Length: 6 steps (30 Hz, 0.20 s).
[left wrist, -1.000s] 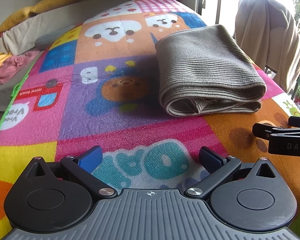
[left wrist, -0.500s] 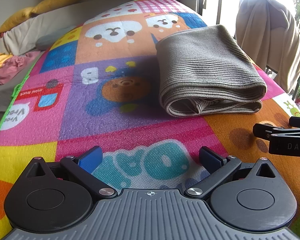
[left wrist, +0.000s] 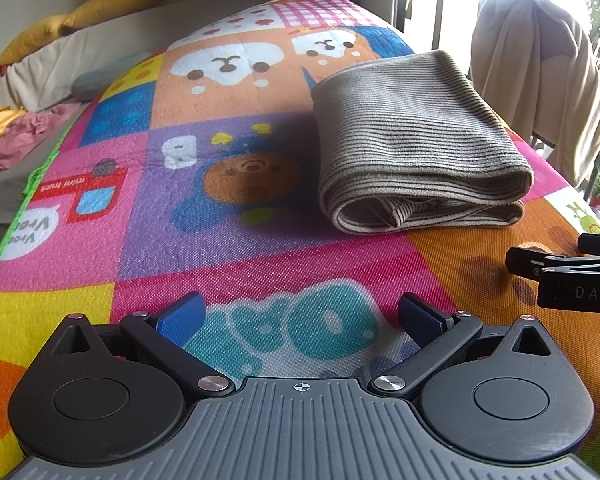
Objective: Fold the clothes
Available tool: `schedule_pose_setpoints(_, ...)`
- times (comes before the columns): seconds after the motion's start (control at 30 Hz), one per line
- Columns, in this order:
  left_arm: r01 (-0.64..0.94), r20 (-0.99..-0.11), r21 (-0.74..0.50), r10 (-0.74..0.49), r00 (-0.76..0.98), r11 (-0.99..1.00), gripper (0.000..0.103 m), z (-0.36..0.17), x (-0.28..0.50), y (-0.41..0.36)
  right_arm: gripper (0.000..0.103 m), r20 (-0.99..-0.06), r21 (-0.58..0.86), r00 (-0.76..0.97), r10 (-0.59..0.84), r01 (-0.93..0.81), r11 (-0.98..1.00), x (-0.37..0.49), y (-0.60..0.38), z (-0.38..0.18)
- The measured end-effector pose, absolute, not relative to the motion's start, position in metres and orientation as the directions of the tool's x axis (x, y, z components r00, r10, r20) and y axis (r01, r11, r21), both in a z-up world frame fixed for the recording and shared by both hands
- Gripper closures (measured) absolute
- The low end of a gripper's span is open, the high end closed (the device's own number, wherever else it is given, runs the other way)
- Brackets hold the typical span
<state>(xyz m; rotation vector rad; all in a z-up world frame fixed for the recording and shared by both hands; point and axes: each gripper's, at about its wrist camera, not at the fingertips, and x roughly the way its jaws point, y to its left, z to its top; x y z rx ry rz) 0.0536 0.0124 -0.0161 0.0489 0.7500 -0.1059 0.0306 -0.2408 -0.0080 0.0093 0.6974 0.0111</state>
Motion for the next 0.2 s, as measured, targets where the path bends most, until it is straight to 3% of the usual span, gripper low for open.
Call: schedule_pose_setpoints(0.2, 0.11, -0.681, 0.009, -0.075, 0.729, 0.994, 0.0, -0.0161, 0.0534, 0.0115, 0.0, -0.642, 0.012, 0.766, 0.013, -0.007, 1.0, 0.0306, -0.2406, -0.008)
